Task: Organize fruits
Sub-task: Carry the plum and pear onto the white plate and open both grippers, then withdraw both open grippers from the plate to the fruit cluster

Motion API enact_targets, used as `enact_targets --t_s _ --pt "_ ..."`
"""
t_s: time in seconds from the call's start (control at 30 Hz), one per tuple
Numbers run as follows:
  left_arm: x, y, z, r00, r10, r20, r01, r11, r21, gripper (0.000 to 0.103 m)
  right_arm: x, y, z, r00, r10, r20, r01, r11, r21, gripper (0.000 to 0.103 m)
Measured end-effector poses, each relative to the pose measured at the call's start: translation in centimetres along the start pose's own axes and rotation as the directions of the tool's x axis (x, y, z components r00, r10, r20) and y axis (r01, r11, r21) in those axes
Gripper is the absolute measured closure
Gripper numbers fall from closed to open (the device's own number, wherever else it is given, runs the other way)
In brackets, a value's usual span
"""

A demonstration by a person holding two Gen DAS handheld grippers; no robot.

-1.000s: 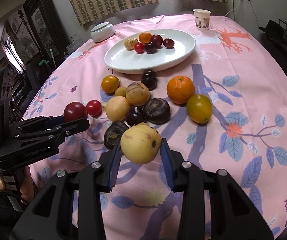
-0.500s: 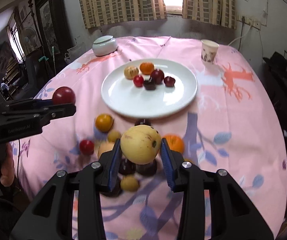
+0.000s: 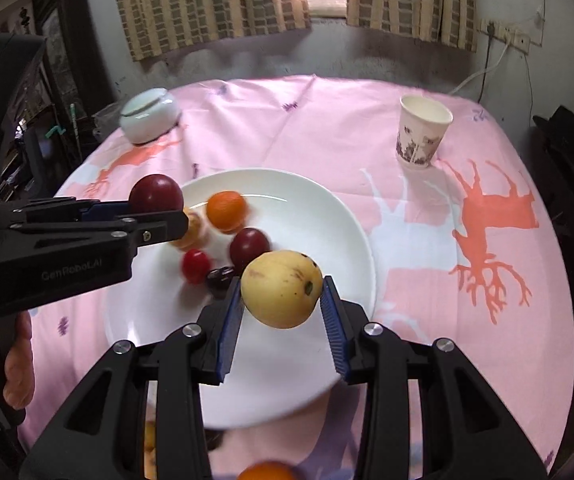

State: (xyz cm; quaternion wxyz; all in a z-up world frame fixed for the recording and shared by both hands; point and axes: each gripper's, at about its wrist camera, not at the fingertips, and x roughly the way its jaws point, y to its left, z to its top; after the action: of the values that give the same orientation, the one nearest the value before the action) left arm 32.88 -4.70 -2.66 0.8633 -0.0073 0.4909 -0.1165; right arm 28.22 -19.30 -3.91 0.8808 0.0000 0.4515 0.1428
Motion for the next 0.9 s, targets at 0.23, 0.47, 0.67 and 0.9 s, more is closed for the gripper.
enact_targets --t_s 0.23,0.47,0.67,0.9 --pt "5.4 0.4 2.5 0.998 -0.003 -0.059 0.001 0.999 -0.044 0.064 4.3 -1.1 0.8 1.0 -0.002 -0.031 0.002 1.0 -0.012 0.064" --pt "5.6 0.0 3.1 0.999 -0.003 -0.044 0.002 1.0 -0.031 0.063 5.8 -0.7 1.3 0.998 0.002 -0.061 -0.004 0.999 -0.038 0.056" --pt "3.2 0.5 2.6 1.0 0.001 -0.005 -0.001 1.0 -0.022 0.055 4.4 -0.5 0.8 0.999 -0.018 -0.045 0.015 0.999 -0.052 0.038" --pt "-5.0 1.9 -2.3 0.996 -0.004 0.089 0.002 1.0 0.02 0.036 -2.6 0.3 -3.2 0.999 -0.008 -0.031 0.006 0.998 -0.067 0.038"
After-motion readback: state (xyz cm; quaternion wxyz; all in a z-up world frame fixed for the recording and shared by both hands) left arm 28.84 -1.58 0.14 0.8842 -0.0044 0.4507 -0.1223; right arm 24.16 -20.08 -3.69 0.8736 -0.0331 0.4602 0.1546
